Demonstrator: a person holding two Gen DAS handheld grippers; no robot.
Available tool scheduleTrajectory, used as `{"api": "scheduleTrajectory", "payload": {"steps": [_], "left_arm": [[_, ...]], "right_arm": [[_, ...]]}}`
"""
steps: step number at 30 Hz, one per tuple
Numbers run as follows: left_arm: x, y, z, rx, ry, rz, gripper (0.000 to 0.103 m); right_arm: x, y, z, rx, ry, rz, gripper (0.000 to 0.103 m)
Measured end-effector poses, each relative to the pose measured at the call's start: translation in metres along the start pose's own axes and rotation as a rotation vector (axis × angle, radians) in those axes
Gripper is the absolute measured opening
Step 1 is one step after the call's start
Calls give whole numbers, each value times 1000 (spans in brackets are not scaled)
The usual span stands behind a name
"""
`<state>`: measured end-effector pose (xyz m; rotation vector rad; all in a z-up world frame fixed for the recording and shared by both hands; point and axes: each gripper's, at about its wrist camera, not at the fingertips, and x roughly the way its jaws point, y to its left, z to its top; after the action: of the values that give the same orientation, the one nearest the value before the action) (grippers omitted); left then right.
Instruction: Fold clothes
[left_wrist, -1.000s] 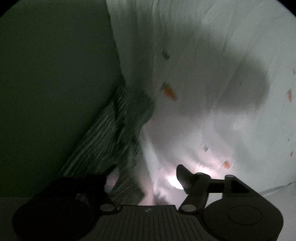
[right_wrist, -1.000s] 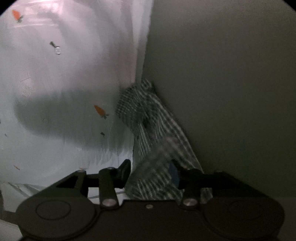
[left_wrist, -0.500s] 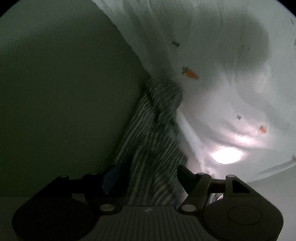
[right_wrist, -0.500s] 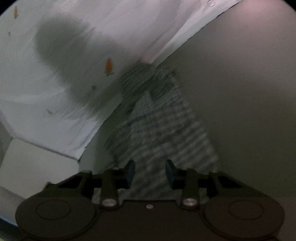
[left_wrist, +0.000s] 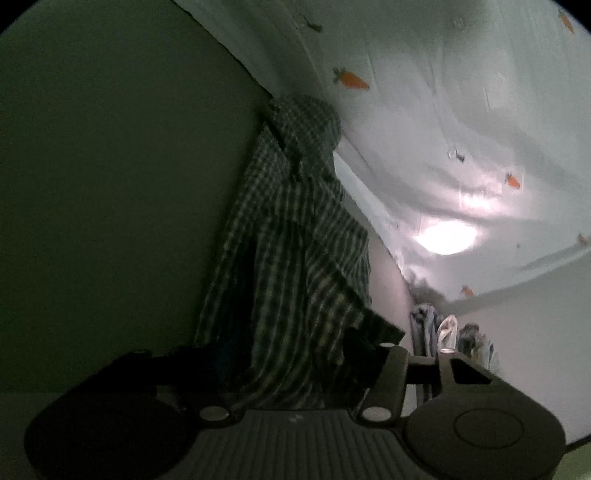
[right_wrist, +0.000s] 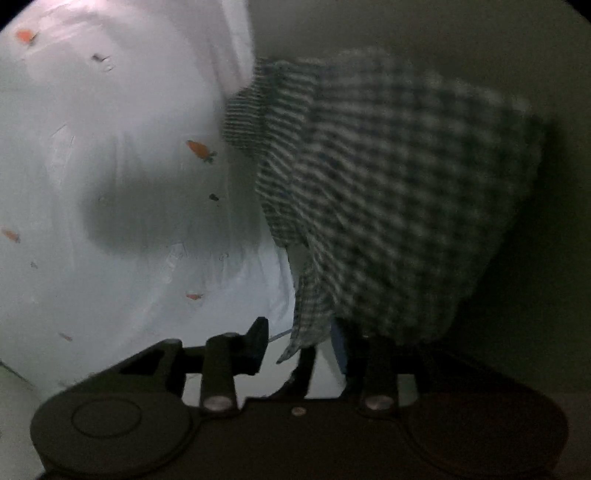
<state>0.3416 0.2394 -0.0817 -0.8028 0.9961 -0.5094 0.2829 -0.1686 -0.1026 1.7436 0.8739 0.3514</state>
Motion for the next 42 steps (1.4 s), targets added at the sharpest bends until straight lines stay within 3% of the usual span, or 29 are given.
{"api": "scheduleTrajectory", "payload": {"steps": [3, 5, 11, 12, 14, 15, 16, 21, 24, 29, 30, 31, 33, 37, 42], "left_arm": [[7, 0, 4, 12, 18, -6, 46], [10, 3, 5, 16, 32, 1, 29], [17, 14, 11, -36, 46, -1, 15], [18, 15, 11, -34, 45, 3, 13], [17, 14, 10, -17, 41, 19, 4], [16, 13, 8, -8, 37, 27, 3], [15, 13, 7, -2, 32, 32, 3], [8, 17, 3, -8, 20, 49, 2], [11, 18, 5, -9, 30, 56, 3], [10, 14, 8, 20, 22, 83, 8], [9, 14, 8, 22, 17, 91, 8], [7, 14, 9, 21, 10, 100, 13], [4, 14, 11, 19, -3, 124, 19], [-7, 14, 16, -3, -25, 168, 44], [-28, 17, 8, -99, -41, 154, 61]], "right_arm": [[5, 10, -8, -65, 5, -22, 43], [11, 9, -8, -26, 12, 4, 43], [41, -7, -5, 130, 74, -41, 43], [44, -8, -3, 140, 70, -42, 40], [46, -9, -1, 161, 40, -25, 21], [45, -8, -1, 167, 23, -15, 8], [45, -5, -1, 164, 3, 0, 4], [36, 6, 15, 151, -128, 27, 3], [34, -1, 32, 171, -178, -22, 3], [30, -1, 44, 160, -213, -40, 12], [28, 3, 44, 147, -227, -37, 24], [21, 9, 45, 111, -252, -35, 35], [5, 19, 47, 37, -294, -60, 38], [-31, 28, 47, -72, -379, -145, 49], [-81, 0, 26, 16, -415, -180, 52]]}}
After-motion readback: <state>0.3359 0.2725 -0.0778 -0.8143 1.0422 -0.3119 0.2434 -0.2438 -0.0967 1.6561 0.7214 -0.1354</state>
